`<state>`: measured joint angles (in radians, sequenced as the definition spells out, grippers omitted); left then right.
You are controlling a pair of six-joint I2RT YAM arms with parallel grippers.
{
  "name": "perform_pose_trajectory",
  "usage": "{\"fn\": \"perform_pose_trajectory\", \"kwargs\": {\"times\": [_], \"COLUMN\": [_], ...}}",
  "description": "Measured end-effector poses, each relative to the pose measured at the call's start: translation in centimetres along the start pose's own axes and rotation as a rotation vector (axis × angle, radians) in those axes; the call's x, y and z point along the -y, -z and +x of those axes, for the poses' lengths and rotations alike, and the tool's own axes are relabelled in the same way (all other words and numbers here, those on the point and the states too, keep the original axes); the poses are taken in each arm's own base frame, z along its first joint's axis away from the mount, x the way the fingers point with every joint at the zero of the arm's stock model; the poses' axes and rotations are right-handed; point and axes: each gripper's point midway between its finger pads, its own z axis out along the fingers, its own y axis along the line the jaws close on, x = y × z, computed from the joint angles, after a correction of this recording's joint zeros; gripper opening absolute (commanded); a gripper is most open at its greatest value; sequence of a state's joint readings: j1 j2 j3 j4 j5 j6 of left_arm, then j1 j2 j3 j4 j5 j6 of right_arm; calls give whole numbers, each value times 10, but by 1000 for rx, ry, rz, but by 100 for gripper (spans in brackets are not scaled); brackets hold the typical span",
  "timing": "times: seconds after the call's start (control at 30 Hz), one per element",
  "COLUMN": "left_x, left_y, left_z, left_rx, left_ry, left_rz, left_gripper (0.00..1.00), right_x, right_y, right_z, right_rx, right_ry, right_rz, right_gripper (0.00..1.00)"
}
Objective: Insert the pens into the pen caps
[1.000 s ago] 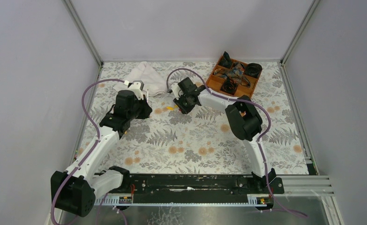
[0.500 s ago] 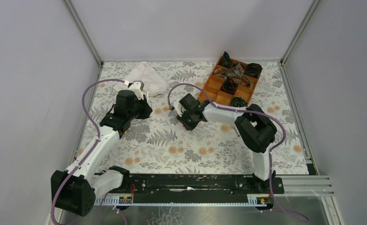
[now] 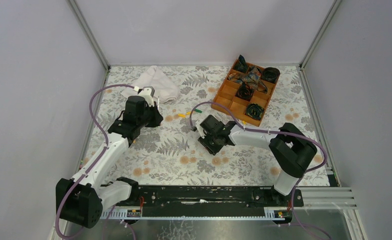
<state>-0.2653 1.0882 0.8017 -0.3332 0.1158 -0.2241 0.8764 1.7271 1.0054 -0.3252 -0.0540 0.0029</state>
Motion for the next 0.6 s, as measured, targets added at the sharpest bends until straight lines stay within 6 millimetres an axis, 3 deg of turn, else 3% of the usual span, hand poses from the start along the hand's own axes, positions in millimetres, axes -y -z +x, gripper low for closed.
{"fn": "perform_pose_trajectory", "kwargs": {"times": [0.17, 0.6], "left_x": [-1, -2], "left_y": [-2, -4], "left_z": [2, 5], "left_rx": [-11, -21], "left_ry": [1, 3], "left_rz": [-3, -6], "left_gripper": [0, 0], "right_x": [3, 24], "right_y": [2, 7], "right_z": [9, 11], "right_rx": [-1, 23], "right_ry": [-12, -84], "right_rz": [36, 185], "right_gripper": [51, 55]}}
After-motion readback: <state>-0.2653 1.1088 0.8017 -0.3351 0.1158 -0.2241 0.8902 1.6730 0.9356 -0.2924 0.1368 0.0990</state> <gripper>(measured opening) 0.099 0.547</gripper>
